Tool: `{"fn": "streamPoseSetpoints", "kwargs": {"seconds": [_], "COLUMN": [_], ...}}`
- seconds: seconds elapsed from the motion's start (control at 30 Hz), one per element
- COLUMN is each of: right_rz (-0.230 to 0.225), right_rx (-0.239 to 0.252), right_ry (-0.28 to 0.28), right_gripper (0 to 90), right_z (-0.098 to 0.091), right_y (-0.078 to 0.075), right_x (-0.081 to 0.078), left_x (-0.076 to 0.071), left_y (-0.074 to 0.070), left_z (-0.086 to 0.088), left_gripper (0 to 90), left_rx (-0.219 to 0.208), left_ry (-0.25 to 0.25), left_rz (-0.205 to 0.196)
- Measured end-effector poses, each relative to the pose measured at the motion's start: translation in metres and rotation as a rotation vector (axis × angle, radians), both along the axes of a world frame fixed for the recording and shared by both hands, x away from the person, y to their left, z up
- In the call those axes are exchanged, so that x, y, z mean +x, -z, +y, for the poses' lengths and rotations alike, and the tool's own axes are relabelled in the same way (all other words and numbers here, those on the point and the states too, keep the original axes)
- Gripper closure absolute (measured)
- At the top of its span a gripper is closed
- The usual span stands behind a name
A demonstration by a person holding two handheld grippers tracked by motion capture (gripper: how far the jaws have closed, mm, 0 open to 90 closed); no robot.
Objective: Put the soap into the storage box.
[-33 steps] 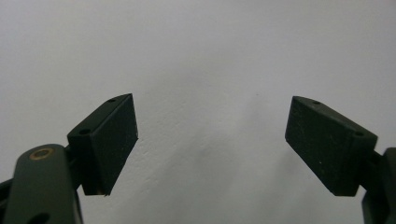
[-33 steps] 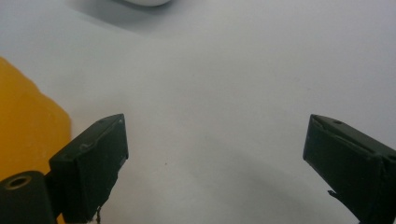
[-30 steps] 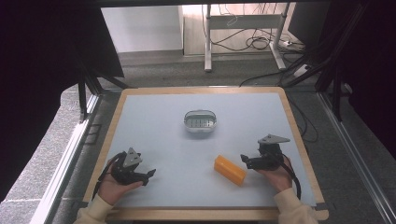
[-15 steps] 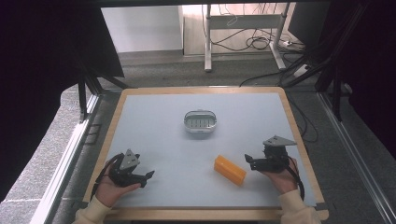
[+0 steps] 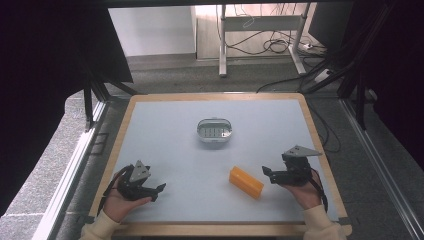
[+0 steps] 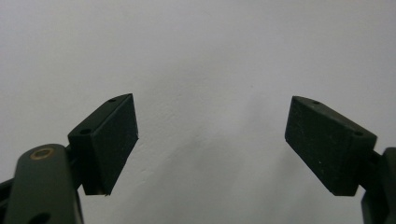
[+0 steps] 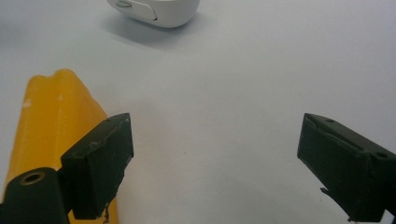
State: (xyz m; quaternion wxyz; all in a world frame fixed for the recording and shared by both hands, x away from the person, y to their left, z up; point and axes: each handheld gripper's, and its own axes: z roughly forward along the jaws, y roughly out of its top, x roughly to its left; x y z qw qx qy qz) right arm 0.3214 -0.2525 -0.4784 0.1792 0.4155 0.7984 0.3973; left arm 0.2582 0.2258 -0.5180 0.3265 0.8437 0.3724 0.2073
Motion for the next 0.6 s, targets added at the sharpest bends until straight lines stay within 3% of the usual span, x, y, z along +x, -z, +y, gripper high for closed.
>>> {"fn": "streamPoseSetpoints", "kwargs": {"seconds": [0.3, 0.6], "right_rz": [-0.003, 0.001], "right_rx": [-0.034, -0.053], "right_ry": [-0.004, -0.051], "right_gripper": [16.0, 16.9], "right_z": [0.000, 0.005], "right_y": [-0.005, -0.020], "right_x": [-0.001, -0.007], "left_x": [0.002, 0.000], "left_y": [0.002, 0.001], "left_z": [0.002, 0.002], "left_gripper": [17.3, 17.4], "left_rx": [-0.002, 0.001], "left_ry": [-0.004, -0.006], "left_rz": [0.005, 0.000]}}
